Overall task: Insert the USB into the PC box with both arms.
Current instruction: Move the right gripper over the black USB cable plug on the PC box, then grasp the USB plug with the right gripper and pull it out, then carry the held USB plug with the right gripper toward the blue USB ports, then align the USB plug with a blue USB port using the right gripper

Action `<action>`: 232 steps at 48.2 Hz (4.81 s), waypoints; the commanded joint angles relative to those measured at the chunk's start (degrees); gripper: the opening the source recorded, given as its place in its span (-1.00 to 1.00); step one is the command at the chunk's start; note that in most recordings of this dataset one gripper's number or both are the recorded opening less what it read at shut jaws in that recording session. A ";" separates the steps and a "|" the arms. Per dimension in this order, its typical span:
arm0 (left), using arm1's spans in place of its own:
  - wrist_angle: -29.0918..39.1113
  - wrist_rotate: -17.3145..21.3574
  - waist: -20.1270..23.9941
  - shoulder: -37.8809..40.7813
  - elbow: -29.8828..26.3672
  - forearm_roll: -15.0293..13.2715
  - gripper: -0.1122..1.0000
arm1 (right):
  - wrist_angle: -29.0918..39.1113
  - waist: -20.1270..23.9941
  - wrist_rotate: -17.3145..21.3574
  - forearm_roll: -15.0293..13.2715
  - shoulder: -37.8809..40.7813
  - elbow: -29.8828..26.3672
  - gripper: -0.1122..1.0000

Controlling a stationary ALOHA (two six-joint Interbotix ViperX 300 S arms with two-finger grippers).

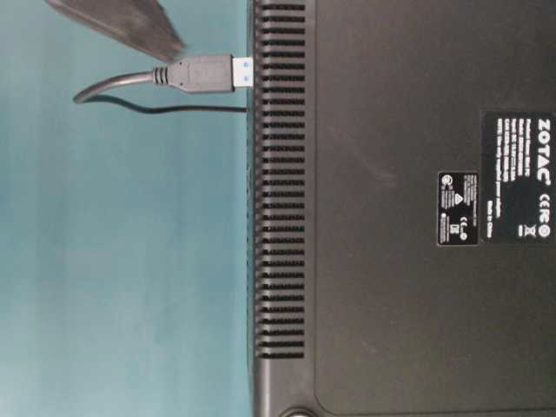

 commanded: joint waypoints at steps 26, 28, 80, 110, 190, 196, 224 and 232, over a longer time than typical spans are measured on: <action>0.09 0.18 0.09 -0.09 0.35 0.09 -0.80 | 11.78 0.09 -0.53 -0.44 7.56 -11.69 0.63; 0.09 0.18 0.09 -0.09 0.35 0.09 -0.80 | 11.60 0.09 -0.53 -0.53 7.73 -11.78 0.61; -0.09 0.18 0.09 -0.09 0.26 0.09 -0.80 | 12.74 -0.09 -2.11 -0.44 9.40 -12.74 -0.55; -0.44 0.09 0.09 -0.09 0.35 0.09 -0.80 | 15.12 1.49 -1.76 -6.59 11.07 -19.86 -0.62; -1.05 0.00 0.09 -0.35 0.97 0.09 -0.80 | 16.44 2.46 -1.58 -14.50 18.37 -20.83 -0.62; -1.05 -0.09 0.09 -0.35 0.97 0.09 -0.80 | 16.44 2.72 -1.49 -14.24 18.46 -20.65 -0.62; -1.14 -0.26 0.09 -0.26 0.88 0.09 -0.80 | 17.49 3.87 -1.49 -14.06 18.54 -20.65 -0.62; -1.14 -0.35 0.09 -0.18 0.88 0.18 -0.80 | 17.58 4.04 -1.41 -14.06 18.54 -20.65 -0.62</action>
